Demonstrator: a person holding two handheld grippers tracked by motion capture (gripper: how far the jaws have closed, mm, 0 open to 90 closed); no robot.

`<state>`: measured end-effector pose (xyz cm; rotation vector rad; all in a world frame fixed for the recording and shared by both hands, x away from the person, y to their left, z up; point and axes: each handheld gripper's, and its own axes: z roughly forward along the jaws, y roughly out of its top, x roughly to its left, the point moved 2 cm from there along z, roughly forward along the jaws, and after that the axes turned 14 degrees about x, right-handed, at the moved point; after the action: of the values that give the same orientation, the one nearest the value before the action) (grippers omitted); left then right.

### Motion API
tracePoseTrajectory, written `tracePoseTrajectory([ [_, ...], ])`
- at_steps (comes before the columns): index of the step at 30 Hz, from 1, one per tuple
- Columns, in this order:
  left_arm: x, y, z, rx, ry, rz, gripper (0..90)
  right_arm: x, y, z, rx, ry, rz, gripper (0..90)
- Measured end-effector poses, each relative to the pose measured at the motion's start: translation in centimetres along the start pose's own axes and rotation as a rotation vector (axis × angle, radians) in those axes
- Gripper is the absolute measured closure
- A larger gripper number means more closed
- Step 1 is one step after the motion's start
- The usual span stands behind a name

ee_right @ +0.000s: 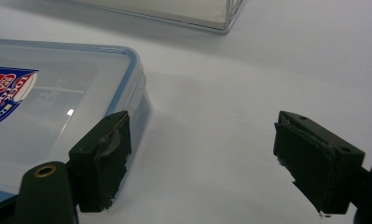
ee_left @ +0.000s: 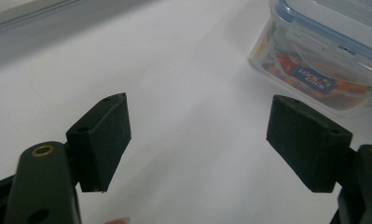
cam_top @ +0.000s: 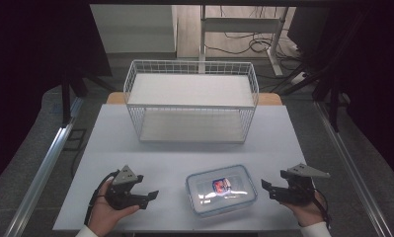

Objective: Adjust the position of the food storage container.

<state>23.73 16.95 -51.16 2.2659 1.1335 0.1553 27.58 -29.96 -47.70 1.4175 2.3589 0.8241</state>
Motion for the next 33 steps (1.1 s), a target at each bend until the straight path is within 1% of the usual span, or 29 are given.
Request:
tracePoseTrajectory([
  [4, 0.3, 0.1, 0.1, 0.005, 0.003, -0.005, 20.7, -0.2, -0.2, -0.1, -0.004, 0.007, -0.001, 20.4],
  [7, 0.4, 0.1, 0.1, 0.003, 0.009, -0.009, 20.1, -0.3, -0.2, 0.0, 0.004, -0.004, -0.008, 21.8],
  [11, 0.7, -0.1, -0.1, -0.005, 0.019, -0.027, 19.7, -0.4, -0.1, 0.1, 0.006, 0.001, -0.012, 22.7],
  [13, 0.9, -0.1, -0.2, -0.005, 0.024, -0.024, 19.5, -0.4, -0.1, 0.1, 0.005, -0.002, -0.012, 23.0],
  [14, 1.0, -0.1, -0.1, -0.006, 0.026, -0.031, 19.5, -0.5, -0.1, 0.1, 0.007, -0.001, -0.011, 23.1],
  [21, 1.0, -0.1, 0.0, 0.004, 0.021, -0.020, 19.6, -0.3, 0.2, -0.3, 0.007, 0.006, -0.017, 24.6],
  [23, 1.0, -0.1, 0.1, 0.008, 0.021, -0.013, 19.5, -0.3, 0.4, -0.2, 0.004, 0.011, -0.027, 25.2],
  [28, 0.9, -0.2, 0.1, 0.013, 0.031, -0.015, 19.5, 0.1, 1.1, -0.2, 0.000, 0.043, -0.045, 27.3],
  [30, 0.8, -0.3, 0.0, 0.011, 0.032, -0.017, 19.5, 0.5, 1.4, -0.4, -0.009, 0.043, -0.064, 28.5],
  [33, 0.9, -0.3, 0.0, 0.011, 0.032, -0.017, 19.5, 1.3, 1.8, -0.8, -0.022, 0.059, -0.094, 30.4],
])
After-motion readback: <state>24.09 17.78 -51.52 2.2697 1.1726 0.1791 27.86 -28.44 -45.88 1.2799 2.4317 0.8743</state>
